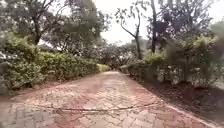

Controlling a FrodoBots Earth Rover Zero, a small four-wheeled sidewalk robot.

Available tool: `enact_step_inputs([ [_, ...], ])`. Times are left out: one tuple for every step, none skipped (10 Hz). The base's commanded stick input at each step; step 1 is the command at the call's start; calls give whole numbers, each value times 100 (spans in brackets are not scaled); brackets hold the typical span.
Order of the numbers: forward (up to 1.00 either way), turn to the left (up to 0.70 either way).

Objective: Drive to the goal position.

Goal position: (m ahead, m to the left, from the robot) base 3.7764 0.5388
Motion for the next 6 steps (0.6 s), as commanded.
enact_step_inputs([
  [70,0],
  [70,0],
  [70,0],
  [70,0],
  [70,0],
  [70,0],
])
